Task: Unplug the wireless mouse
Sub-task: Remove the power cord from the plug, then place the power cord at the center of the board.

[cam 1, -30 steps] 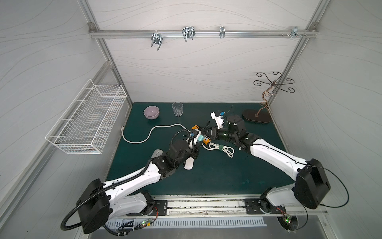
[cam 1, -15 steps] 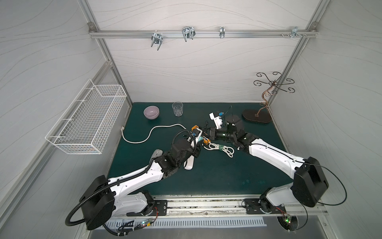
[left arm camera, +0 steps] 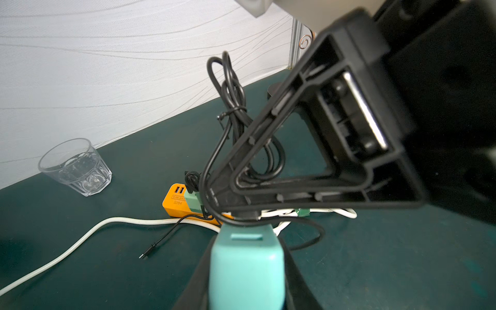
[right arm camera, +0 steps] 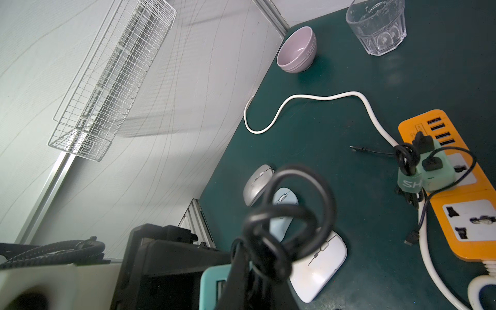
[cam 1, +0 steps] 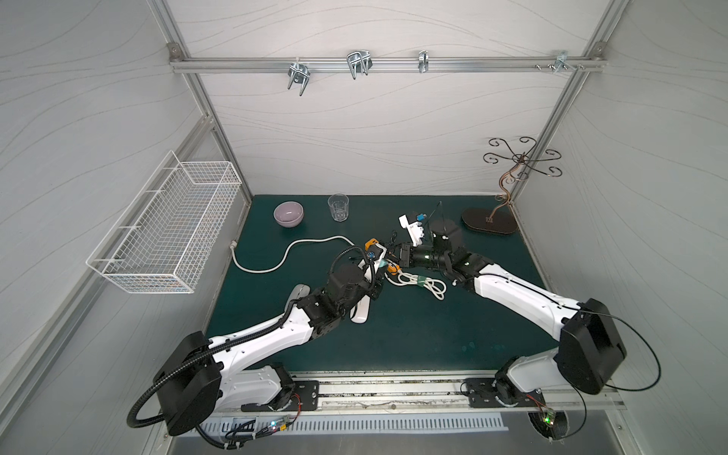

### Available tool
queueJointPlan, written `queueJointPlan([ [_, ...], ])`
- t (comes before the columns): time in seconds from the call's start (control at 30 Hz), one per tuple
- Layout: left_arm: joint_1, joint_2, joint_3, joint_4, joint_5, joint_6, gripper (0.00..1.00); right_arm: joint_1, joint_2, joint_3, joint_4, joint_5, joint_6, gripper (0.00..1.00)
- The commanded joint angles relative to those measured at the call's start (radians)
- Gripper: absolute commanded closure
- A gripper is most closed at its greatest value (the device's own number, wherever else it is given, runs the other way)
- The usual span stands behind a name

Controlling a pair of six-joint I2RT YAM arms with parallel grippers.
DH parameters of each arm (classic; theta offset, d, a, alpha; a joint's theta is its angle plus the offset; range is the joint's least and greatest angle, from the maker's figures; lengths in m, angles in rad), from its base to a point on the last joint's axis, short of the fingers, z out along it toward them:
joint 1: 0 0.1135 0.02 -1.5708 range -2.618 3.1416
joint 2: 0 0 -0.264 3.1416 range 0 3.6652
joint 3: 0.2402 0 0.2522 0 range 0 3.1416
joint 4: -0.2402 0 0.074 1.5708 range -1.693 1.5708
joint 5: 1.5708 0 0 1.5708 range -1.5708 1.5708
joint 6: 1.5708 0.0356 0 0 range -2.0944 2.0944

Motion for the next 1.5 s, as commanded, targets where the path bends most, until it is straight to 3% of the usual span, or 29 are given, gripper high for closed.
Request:
queueJointPlan([
  [0.0,-0.019,0.014,0.067,-0.027,-0.003,0.009,1.0,-0.013,-0.024,0.021,-0.009,0.022,-0.029,1.0],
  [0.13,-0.052,0.028,0.043,-0.061,-0.088,-0.014,1.0,-0.067,-0.043,0.033,0.012,0.028,-0.016,1.0],
  [0.6,-0.064,0.054,0.008,-0.082,-0.117,-0.132,1.0,-0.135,-0.08,0.011,0.136,0.161,-0.01,1.0],
  [0.9,-0.069,0.002,-0.009,-0.084,-0.143,-0.124,1.0,-0.17,-0.049,0.041,0.091,0.148,-0.022,1.0],
  [1.2,-0.069,-0.067,-0.02,-0.101,-0.159,-0.124,1.0,-0.46,0.009,-0.097,0.089,0.046,0.134,1.0],
  [1.47,-0.069,-0.061,-0.011,-0.107,-0.133,-0.134,1.0,-0.646,0.267,-0.126,0.234,-0.006,0.287,1.0],
])
